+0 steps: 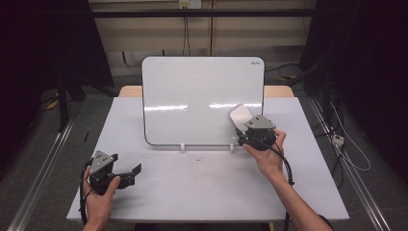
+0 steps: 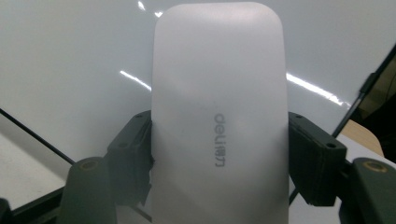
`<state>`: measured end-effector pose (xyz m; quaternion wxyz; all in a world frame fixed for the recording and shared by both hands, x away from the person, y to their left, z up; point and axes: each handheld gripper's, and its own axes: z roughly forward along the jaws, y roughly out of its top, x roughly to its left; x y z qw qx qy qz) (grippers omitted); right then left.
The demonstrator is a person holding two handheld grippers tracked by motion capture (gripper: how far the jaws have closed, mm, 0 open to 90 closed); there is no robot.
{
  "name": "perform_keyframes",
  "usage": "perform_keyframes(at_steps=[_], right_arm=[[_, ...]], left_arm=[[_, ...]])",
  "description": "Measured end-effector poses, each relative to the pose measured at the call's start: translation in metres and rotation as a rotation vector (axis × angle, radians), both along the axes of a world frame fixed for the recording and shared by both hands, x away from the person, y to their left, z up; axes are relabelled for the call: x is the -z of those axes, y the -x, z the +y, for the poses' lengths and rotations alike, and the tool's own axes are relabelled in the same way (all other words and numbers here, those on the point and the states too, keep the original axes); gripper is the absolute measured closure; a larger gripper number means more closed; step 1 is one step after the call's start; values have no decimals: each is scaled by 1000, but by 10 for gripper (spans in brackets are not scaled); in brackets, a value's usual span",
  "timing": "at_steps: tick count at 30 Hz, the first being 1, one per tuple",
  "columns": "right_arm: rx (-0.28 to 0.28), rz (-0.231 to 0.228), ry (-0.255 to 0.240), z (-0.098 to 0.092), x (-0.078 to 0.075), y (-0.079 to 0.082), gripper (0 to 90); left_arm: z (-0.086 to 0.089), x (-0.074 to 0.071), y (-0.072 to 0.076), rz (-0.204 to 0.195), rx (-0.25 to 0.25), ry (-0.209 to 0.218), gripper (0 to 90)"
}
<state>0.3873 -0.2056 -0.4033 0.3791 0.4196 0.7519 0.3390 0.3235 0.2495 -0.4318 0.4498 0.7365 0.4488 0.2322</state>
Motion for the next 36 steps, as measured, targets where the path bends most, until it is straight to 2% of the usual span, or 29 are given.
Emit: perform_keyframes(at_steps=[3, 8, 13, 17, 19, 25, 29, 36], right_arm=[[7, 7, 16, 2, 3, -2, 316], [22, 5, 43, 4, 7, -4, 315], [23, 12, 41, 4, 8, -5, 310], [21, 38, 0, 1, 8, -7, 298], [22, 38, 4, 1, 8, -7, 298], [19, 45, -2, 0, 7, -6, 284], [8, 60, -23, -1, 6, -4, 228], [-28, 83, -106, -6, 3, -2, 120]], left_arm=[[1, 0, 0, -1, -8, 10, 49], [2, 1, -1, 0, -9, 3, 49], [1, 1, -1, 4, -7, 5, 49], [1, 2, -2, 7, -4, 0, 49], [2, 2, -2, 5, -1, -9, 49], [3, 2, -2, 1, -3, 5, 49], [2, 3, 0, 8, -1, -1, 49], [5, 5, -2, 20, -9, 10, 49]])
